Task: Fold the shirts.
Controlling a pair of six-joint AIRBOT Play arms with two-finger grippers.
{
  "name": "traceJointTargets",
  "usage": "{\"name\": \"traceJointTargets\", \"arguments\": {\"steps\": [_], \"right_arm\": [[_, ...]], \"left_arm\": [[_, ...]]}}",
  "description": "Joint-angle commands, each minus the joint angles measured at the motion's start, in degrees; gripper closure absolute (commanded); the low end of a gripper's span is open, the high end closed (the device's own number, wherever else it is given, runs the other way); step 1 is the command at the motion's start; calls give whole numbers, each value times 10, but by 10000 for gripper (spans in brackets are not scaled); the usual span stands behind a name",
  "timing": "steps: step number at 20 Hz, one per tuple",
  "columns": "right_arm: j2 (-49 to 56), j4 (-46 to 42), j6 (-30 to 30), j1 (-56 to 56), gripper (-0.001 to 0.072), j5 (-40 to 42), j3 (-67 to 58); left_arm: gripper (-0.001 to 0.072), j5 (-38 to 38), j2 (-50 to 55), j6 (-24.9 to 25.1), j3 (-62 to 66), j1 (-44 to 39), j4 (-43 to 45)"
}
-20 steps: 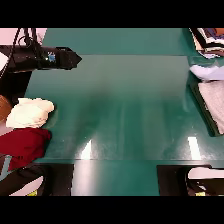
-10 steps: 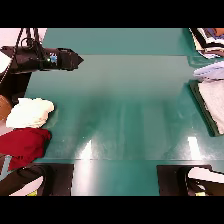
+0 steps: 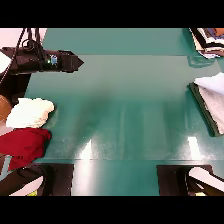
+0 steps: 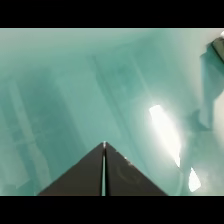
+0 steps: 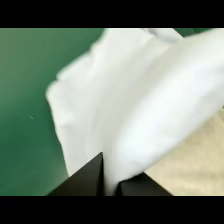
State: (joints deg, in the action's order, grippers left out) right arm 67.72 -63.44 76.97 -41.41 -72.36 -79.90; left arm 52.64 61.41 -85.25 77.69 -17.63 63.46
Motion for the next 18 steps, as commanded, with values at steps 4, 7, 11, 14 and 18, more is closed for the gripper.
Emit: {"name": "traceJointTargets", "arguments": {"steps": [4,7,11,14,18], "right_arm": [[-58,-87,2,-92,388,-31,147],[-78,-76,2,-109,176,-25,159],[-123,58,1,-38,179,16,159],[-146,73,1,93,189,39,159],[-142,62,0,269,468,60,159]], "left_arm": [[683,6,0,2,0,0,0],[682,6,0,2,0,0,0],[682,3,0,2,0,0,4],[682,14,0,2,0,0,1],[682,-8,0,2,0,0,1]]}}
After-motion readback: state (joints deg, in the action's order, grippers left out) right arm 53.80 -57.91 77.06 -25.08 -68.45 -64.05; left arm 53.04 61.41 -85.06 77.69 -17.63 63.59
